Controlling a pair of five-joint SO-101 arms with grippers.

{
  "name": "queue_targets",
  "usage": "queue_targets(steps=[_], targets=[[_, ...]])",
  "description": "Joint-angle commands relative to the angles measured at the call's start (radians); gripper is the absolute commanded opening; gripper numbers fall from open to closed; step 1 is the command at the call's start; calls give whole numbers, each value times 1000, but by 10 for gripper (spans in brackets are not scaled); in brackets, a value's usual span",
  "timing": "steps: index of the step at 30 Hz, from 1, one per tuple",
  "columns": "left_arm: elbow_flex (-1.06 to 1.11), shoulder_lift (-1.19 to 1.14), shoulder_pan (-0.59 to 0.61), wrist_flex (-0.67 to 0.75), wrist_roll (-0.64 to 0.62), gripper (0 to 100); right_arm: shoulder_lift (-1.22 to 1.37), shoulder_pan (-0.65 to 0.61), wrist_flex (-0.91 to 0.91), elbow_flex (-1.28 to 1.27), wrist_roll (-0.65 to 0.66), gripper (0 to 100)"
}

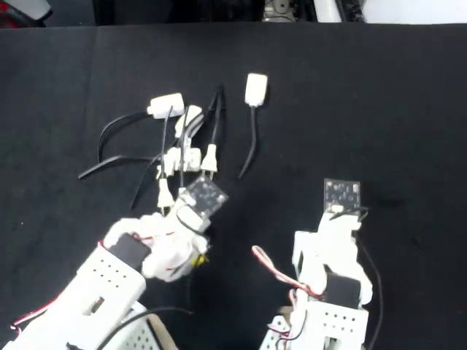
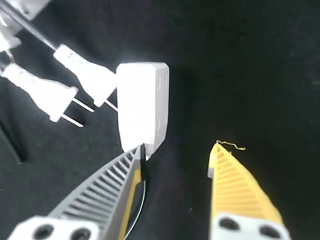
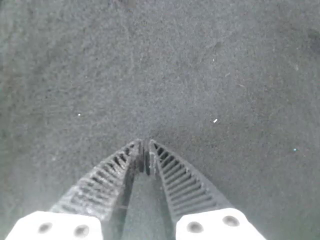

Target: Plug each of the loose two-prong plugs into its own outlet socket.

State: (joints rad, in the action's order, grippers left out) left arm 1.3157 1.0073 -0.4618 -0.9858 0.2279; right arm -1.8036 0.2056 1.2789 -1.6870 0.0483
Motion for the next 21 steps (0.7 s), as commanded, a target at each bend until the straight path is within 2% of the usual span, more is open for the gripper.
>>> queue_targets(steps=[1,6,9,12,17,21], targets=[[18,0,-16,83,-3,221,-47,37,-11,1,6,22],[33,0,-19,120,-15,220,-47,46,-11,1,6,22],[35,0,-42,133,-94,220,-47,48,-11,1,6,22],[56,0,-90,166,-112,218,-47,48,-11,1,6,22],[38,0,-111,172,-109,90,-47,48,-11,1,6,22],[-13,0,-111,167,-109,115,-47,48,-11,1,6,22]])
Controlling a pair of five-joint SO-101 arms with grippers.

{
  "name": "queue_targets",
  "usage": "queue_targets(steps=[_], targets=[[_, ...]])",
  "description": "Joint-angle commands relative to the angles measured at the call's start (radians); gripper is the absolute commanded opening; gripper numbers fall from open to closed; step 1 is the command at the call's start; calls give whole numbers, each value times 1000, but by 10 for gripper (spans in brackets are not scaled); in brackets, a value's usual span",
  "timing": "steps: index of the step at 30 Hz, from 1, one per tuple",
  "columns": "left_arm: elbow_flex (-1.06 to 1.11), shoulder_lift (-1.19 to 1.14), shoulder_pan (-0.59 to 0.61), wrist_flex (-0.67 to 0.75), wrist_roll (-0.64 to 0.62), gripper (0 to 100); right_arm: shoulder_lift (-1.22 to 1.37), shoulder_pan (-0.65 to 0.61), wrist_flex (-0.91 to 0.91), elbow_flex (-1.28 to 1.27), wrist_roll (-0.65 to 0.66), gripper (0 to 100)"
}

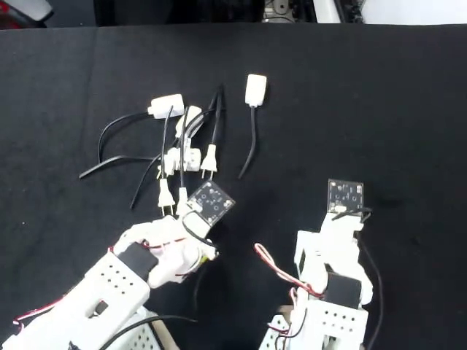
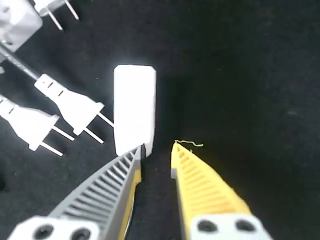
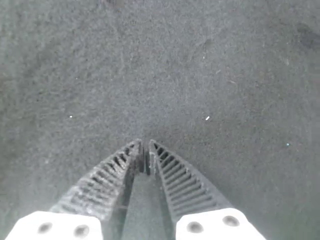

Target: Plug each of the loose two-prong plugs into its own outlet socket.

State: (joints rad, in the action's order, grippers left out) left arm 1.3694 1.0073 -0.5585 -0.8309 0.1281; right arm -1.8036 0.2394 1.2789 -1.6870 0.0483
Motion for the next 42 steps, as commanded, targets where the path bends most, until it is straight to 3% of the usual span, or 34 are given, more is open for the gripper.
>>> queue_targets(steps=[1,10,15,24,26,30,34,38,42], targets=[[-79,0,-15,11,-9,116,-47,14,-11,1,6,22],[-154,-2,-133,-54,-9,116,-47,14,-11,1,6,22],[-163,-6,-137,-54,-5,119,-47,14,-11,1,6,22],[-321,-49,10,-239,129,120,-47,14,-11,1,6,22],[-298,-66,21,-213,138,120,-47,14,-11,1,6,22],[-196,-163,79,-11,163,121,-47,15,-11,1,6,22],[-182,-354,219,133,219,121,-47,15,-11,1,6,22],[-300,-528,348,123,250,116,-47,15,-11,1,6,22],[-374,-545,348,29,262,115,-47,15,-11,1,6,22]])
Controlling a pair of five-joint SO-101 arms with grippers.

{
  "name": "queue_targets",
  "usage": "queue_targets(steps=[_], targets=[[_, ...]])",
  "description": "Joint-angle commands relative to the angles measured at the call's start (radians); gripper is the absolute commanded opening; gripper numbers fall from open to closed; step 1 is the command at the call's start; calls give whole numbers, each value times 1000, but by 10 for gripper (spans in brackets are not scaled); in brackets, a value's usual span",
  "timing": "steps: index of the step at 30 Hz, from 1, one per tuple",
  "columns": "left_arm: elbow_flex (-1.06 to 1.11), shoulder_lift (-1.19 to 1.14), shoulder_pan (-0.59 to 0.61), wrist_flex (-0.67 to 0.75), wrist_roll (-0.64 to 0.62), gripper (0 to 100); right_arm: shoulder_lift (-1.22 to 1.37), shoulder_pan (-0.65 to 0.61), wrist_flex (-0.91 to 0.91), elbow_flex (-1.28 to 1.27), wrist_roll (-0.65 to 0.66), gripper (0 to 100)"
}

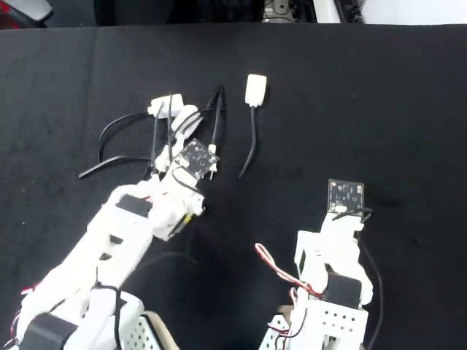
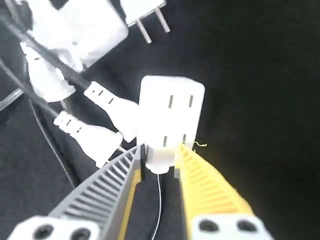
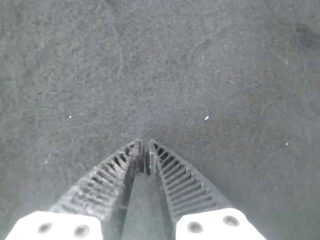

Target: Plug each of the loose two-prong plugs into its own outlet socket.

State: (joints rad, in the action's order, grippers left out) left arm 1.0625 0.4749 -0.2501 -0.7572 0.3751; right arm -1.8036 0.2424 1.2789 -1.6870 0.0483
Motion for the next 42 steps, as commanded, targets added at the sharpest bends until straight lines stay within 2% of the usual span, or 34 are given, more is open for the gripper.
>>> queue_targets(steps=[1,6,16,21,23,29,36,42], targets=[[-68,3,36,-58,17,115,-47,12,-11,1,6,22],[-28,167,30,-127,17,115,-47,12,-11,1,6,22],[87,687,28,-296,-2,120,-47,12,-11,1,6,22],[239,901,-136,-302,34,130,-47,12,-11,1,6,22],[260,959,-147,-321,32,164,-47,12,-11,1,6,22],[272,1000,-27,-336,38,180,-47,12,-14,1,6,22],[231,1002,157,-459,40,180,-48,11,-18,1,0,22],[335,1023,306,-439,38,155,-47,-40,-118,50,6,25]])
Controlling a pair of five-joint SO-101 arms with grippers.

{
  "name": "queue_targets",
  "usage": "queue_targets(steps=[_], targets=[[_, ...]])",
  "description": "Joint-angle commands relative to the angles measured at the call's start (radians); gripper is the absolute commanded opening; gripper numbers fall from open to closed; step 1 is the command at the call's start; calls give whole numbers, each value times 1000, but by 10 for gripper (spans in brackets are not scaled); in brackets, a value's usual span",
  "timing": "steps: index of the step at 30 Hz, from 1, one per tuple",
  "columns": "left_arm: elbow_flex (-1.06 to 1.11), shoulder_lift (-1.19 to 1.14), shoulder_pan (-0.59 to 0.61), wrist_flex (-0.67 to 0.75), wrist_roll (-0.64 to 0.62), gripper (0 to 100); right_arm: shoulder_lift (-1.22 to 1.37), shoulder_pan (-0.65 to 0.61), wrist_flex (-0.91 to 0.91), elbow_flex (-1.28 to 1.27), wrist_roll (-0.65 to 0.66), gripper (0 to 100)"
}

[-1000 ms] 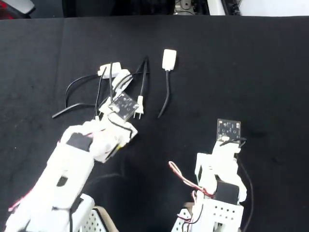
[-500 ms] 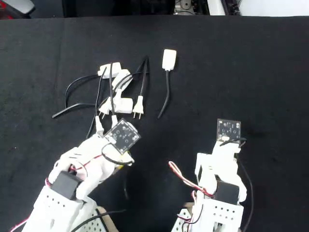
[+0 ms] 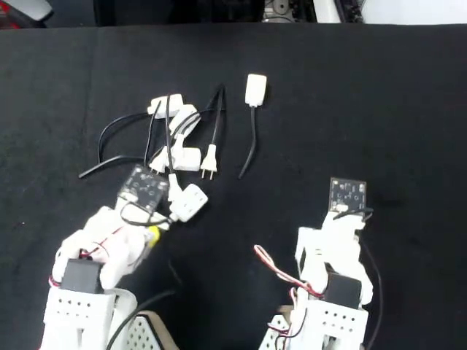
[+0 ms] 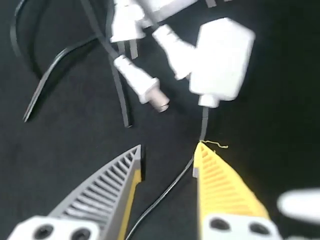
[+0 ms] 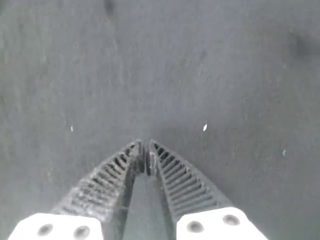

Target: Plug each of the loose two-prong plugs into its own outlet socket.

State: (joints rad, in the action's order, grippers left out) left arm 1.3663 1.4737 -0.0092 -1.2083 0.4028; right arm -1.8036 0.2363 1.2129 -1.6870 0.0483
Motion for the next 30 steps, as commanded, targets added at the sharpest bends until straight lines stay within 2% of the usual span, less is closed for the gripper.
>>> queue_targets(steps=[1,3,7,14,21,25,30], targets=[[65,49,91,20,11,130,-45,-54,-48,77,6,25],[124,123,154,28,6,110,-38,-106,-25,140,28,25],[217,339,303,-2,-29,177,-28,-173,17,245,38,25],[240,328,308,-5,-31,188,202,-292,-89,278,-5,25],[266,350,317,-2,-29,188,656,-471,-267,526,-178,26],[268,350,318,-2,-29,188,975,-540,-336,700,-308,26],[269,350,318,-3,-28,188,1346,-621,-410,901,-397,27]])
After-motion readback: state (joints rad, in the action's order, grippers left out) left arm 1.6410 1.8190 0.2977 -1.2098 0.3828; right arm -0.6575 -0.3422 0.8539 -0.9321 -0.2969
